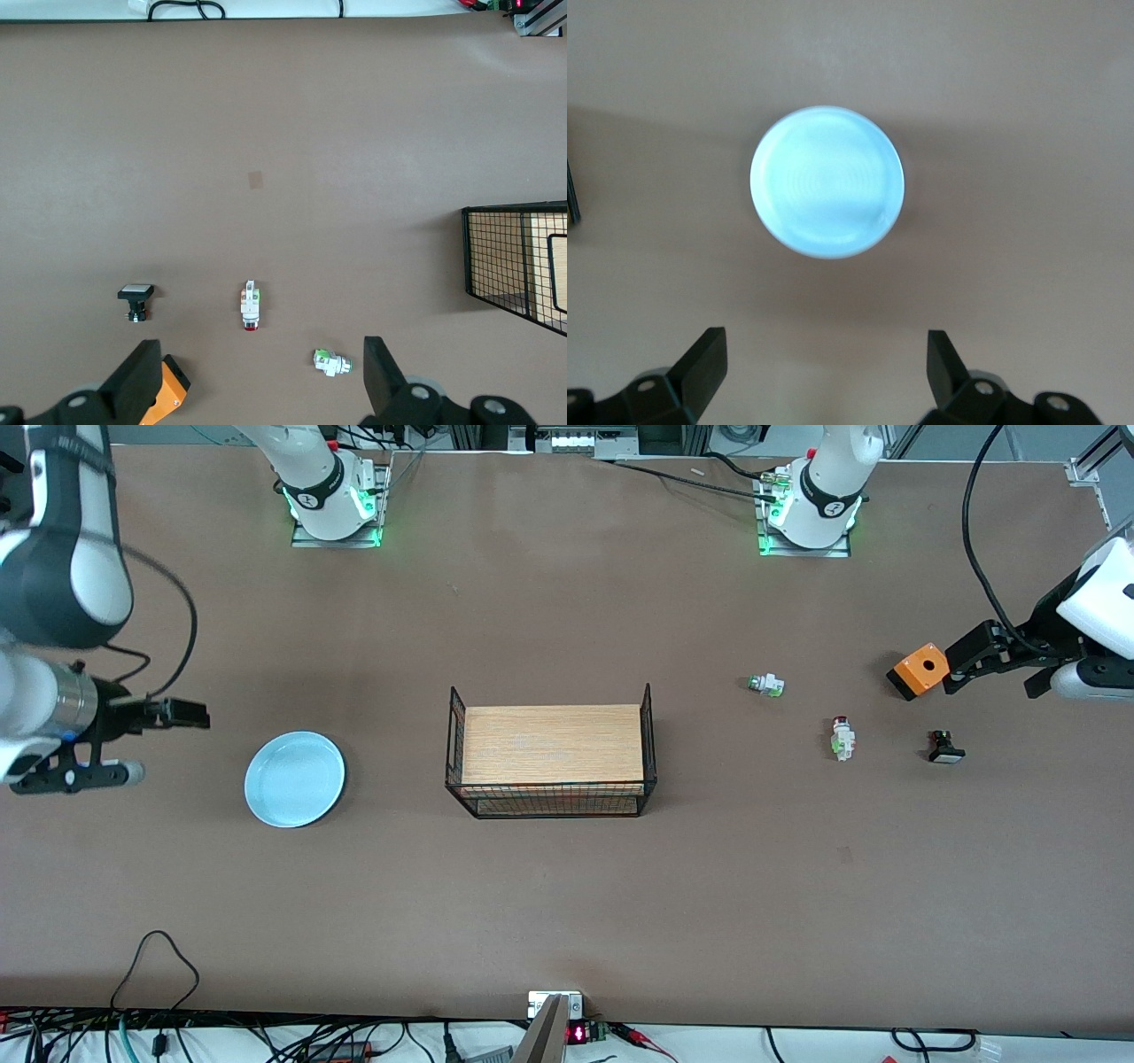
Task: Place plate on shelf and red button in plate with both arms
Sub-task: 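Reach the right gripper toward the rim of the light blue plate, then grasp the plate rim with the right gripper while the left gripper shifts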
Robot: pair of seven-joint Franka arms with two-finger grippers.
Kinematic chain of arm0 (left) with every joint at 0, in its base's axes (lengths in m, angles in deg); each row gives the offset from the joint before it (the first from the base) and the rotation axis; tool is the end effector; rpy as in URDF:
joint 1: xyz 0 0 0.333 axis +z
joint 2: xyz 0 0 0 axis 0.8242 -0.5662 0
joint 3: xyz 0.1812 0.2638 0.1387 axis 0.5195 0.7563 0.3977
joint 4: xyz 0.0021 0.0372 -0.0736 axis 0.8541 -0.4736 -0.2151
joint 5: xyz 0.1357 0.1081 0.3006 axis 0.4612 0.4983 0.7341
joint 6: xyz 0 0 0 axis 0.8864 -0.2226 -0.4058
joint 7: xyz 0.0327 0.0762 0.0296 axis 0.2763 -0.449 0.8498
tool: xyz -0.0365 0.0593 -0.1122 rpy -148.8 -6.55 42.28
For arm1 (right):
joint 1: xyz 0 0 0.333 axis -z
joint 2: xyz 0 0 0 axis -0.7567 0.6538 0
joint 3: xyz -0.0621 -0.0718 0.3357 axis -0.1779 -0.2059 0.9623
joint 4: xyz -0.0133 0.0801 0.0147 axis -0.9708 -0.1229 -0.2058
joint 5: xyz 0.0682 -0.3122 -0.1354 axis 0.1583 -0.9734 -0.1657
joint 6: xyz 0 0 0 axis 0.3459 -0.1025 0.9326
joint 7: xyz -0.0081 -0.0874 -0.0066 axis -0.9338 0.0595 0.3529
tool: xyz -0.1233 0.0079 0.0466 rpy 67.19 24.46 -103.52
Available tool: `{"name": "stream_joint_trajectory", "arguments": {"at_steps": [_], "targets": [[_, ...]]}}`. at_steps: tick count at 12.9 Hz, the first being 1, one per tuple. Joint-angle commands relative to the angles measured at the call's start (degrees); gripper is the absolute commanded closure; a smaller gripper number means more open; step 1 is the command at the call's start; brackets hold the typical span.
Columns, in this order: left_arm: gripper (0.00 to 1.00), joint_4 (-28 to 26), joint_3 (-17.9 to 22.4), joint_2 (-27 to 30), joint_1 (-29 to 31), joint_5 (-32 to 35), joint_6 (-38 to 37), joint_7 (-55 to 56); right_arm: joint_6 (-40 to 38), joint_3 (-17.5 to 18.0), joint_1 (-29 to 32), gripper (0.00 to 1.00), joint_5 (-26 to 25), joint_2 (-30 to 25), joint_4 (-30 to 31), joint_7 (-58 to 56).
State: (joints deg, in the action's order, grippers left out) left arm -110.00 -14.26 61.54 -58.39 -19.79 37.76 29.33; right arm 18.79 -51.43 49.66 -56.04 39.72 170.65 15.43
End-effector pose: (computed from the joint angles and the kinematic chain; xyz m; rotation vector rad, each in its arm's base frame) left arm 0.5496 -0.0374 0.6310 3.1047 -0.0358 0.1495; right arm 0.6226 -0.0194 0.4618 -3.0743 -0.0823 0.3132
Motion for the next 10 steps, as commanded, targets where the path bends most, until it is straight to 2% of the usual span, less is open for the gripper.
{"name": "stream_joint_trajectory", "arguments": {"at_steps": [1,3,10], "targets": [[0.00,0.5,-0.2,-1.6,0.0,1.1,-0.8,-0.1,3.8,0.5,4.3,0.00,8.2,7.4,-1.4,-0.6],[0.00,1.2,0.3,-4.1,0.1,1.2,-0.2,0.0,7.8,0.5,5.1,0.00,11.2,10.5,-1.3,-0.7],[0.00,0.4,0.3,-5.3,1.5,0.3,-0.1,-0.2,21.1,0.6,5.0,0.00,11.5,19.0,-1.3,-4.7]]}}
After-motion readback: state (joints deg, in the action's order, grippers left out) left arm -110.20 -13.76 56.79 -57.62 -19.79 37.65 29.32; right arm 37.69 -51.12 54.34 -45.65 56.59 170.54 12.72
